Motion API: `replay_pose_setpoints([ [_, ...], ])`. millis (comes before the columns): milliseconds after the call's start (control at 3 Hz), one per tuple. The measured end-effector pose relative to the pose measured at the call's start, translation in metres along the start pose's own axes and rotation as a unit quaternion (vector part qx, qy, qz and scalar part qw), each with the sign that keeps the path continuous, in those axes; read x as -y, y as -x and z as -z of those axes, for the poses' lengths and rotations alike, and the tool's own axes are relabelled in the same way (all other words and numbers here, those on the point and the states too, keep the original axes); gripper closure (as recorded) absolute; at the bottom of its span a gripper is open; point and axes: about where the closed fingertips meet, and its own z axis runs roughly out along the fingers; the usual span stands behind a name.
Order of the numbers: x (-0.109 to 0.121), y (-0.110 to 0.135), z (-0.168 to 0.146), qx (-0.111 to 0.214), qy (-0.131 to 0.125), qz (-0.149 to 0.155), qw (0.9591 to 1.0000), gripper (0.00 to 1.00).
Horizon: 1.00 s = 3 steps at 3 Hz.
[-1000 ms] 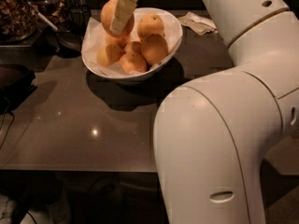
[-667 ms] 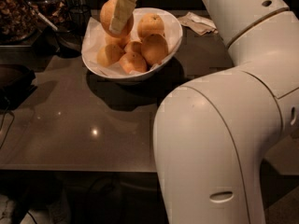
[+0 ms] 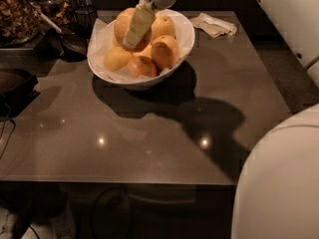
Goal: Pick orange from white bowl
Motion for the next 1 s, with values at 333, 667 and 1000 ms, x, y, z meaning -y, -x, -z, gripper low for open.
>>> replay_pose_setpoints([
  [333, -0.001, 0.007, 0.009, 0.009, -0.01, 0.009, 0.9999, 1.0],
  [667, -0.024, 0.014, 0.038, 0.039, -0.03, -0.007, 0.9988, 1.0],
  [1000, -0.063, 0.002, 0.06, 0.049, -0.049, -0.043, 0.9967, 1.0],
])
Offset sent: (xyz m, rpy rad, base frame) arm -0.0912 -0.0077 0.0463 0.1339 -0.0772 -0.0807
